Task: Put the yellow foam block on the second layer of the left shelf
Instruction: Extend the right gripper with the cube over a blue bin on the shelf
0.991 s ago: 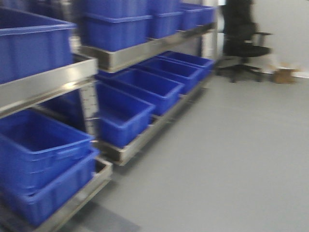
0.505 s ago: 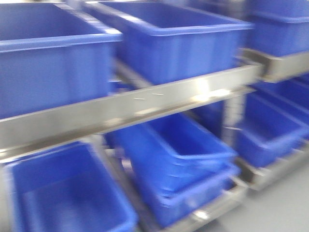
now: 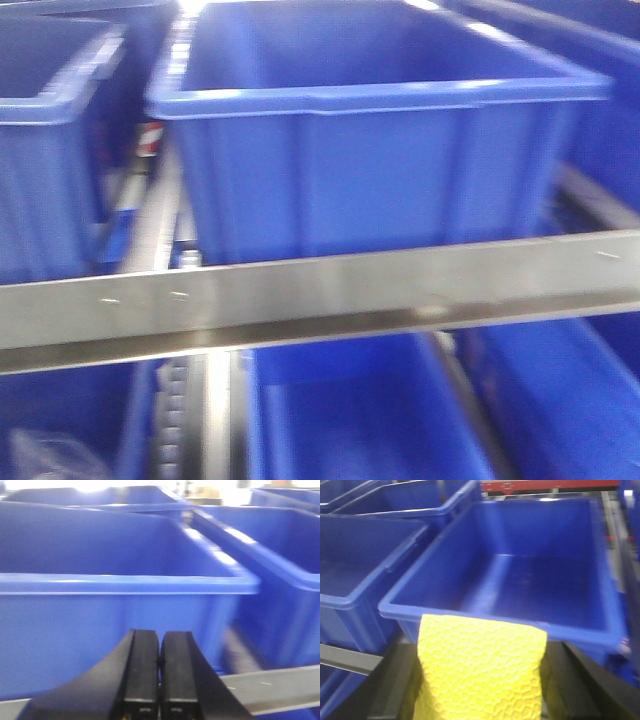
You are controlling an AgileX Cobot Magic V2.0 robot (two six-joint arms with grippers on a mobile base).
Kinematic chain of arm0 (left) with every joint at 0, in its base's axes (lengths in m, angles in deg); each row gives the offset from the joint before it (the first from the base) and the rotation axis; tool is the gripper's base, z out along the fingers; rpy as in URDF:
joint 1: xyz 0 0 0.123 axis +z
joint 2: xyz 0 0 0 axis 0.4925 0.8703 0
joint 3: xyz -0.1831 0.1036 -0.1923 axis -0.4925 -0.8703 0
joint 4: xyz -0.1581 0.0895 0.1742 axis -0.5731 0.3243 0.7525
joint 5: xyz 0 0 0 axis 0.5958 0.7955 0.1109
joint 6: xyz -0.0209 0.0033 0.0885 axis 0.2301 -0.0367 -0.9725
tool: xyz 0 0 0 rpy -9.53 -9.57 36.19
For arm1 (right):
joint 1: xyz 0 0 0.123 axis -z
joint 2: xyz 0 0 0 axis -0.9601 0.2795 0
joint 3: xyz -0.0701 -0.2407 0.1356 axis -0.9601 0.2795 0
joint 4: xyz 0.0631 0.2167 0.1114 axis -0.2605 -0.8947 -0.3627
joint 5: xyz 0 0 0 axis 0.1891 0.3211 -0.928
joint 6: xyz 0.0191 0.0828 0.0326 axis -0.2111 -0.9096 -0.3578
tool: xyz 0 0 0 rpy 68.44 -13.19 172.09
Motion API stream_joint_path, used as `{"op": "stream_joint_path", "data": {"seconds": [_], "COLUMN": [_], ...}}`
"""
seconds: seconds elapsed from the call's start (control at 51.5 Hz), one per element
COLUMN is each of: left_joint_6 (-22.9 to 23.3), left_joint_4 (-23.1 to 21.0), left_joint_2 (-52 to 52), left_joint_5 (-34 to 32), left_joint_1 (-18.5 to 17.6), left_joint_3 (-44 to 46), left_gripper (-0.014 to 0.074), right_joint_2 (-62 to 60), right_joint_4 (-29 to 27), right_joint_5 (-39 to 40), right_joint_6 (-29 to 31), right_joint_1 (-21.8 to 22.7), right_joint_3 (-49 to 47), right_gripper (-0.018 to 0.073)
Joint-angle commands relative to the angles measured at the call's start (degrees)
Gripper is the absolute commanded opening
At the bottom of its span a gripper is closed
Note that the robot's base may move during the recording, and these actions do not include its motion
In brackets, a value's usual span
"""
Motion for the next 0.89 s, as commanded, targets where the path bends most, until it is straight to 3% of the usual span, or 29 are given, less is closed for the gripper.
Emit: {"op": "stream_joint_path", "data": {"seconds": [0.0, 0.875], "left_joint_6": [0.1, 0.1], "left_joint_4": [-0.2, -0.2], "left_joint_2": [0.2, 0.2], "left_joint_5": [-4.6, -4.6], "left_joint_1": [-0.4, -0.4], "left_joint_3": [-1.4, -1.4], "left_gripper": [0.0135, 0.0135], "right_joint_2": [0.2, 0.2], "right_joint_4": [1.0, 1.0], "right_joint_5": [4.9, 4.9], "right_joint_6": [0.3, 0.3], "right_joint_1": [0.1, 0.1], "right_joint_3": [-1.5, -1.5], "right_gripper": [0.0267, 0.0267]}}
